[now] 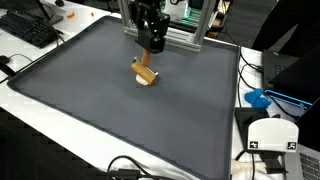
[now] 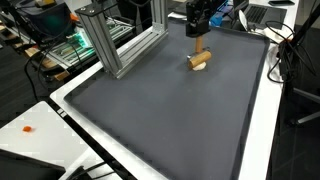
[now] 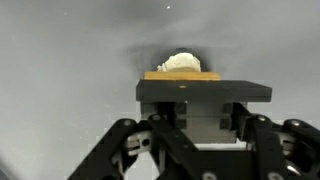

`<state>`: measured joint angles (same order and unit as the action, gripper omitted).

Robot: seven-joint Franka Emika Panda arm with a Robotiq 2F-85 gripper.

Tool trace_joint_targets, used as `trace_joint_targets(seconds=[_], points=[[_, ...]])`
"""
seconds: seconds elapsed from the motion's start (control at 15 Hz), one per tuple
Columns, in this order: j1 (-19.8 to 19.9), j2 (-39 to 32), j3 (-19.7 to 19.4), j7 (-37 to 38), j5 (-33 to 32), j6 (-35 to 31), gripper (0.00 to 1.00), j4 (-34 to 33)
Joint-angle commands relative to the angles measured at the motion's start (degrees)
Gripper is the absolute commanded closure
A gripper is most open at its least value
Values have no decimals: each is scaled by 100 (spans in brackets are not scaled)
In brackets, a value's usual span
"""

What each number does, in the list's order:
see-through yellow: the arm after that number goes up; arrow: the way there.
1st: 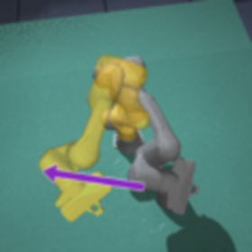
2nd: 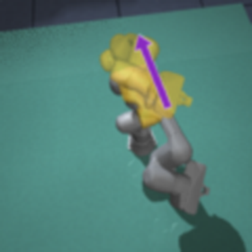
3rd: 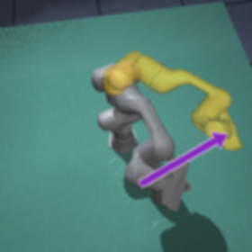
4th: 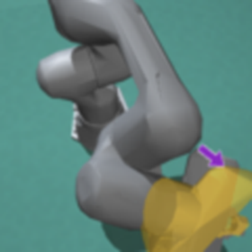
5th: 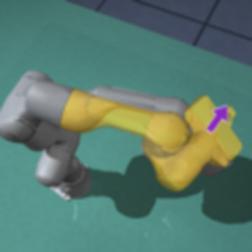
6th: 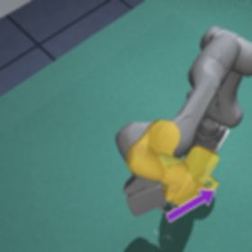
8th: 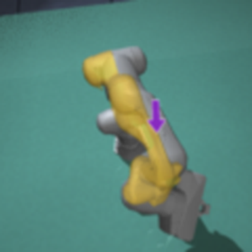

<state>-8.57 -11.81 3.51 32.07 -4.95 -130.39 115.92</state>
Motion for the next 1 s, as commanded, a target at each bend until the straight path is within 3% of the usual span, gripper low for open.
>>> trace_joint_targets(seconds=[0.0, 0.93], points=[[17, 11, -23, -151, 141, 303, 65, 31], [78, -73, -29, -487, 420, 1114, 65, -320]])
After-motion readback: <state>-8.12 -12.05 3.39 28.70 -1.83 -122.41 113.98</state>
